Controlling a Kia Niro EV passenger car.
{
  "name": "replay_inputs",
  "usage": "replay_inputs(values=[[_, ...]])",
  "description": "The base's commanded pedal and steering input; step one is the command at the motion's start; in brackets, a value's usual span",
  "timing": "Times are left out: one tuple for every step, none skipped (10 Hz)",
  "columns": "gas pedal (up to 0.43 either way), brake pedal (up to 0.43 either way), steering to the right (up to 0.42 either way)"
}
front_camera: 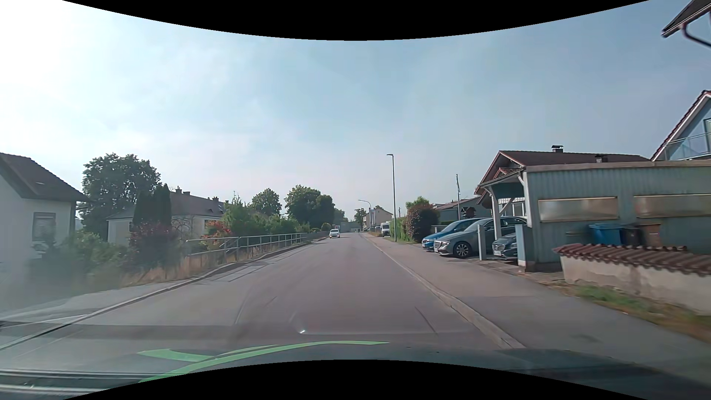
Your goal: Follow the waypoints while adhering to traffic rules and regulations
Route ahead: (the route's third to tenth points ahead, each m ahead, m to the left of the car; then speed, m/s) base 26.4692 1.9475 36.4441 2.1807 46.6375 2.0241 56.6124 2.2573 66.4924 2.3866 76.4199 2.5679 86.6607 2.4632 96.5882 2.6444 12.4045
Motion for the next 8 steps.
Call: replay_inputs(values=[[0.11, 0.0, 0.0], [0.11, 0.0, 0.0], [0.11, 0.0, 0.0], [0.11, 0.0, -0.003], [0.11, 0.0, -0.003], [0.11, 0.0, -0.003], [0.11, 0.0, -0.003], [0.11, 0.0, -0.003]])
